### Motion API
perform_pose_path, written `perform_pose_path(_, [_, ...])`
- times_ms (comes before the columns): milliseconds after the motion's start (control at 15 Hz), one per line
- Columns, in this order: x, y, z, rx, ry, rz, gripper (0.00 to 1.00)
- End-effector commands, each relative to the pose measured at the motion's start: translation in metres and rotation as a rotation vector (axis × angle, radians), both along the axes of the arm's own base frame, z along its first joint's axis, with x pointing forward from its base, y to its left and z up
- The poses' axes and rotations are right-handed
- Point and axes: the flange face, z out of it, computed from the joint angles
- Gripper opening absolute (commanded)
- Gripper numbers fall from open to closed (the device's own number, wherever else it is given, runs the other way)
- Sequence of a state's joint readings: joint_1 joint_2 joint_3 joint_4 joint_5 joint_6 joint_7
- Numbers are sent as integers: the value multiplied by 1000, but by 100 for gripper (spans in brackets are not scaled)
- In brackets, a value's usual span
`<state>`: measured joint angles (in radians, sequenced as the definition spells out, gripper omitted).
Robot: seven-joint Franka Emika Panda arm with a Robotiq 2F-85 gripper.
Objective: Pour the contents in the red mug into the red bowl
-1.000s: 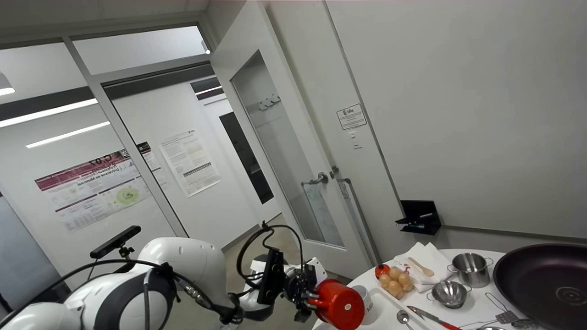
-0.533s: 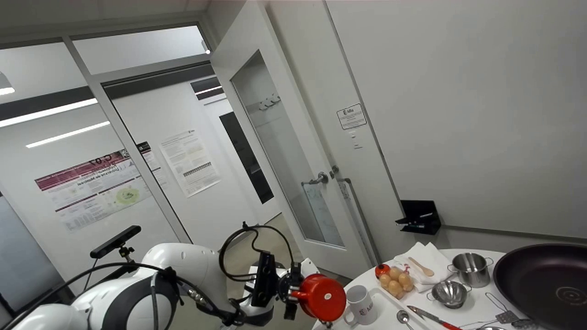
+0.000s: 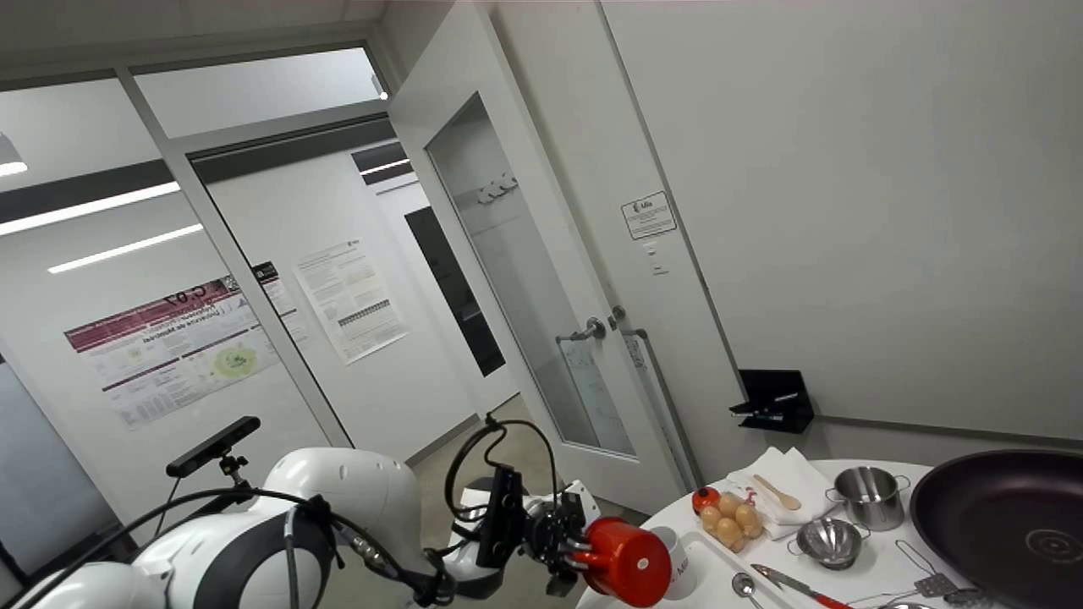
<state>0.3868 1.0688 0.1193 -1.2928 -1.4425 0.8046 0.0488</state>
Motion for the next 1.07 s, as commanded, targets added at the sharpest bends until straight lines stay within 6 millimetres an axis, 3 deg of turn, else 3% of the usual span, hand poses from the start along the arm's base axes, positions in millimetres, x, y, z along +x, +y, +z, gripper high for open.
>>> perform_pose_path(0, [10,-6,4,105,24,8,4])
perform_pose_path(333, [21,-23,-8,326,57,22,4])
perform_pose_path(1000, [38,-85,-7,786,-17,-41,4])
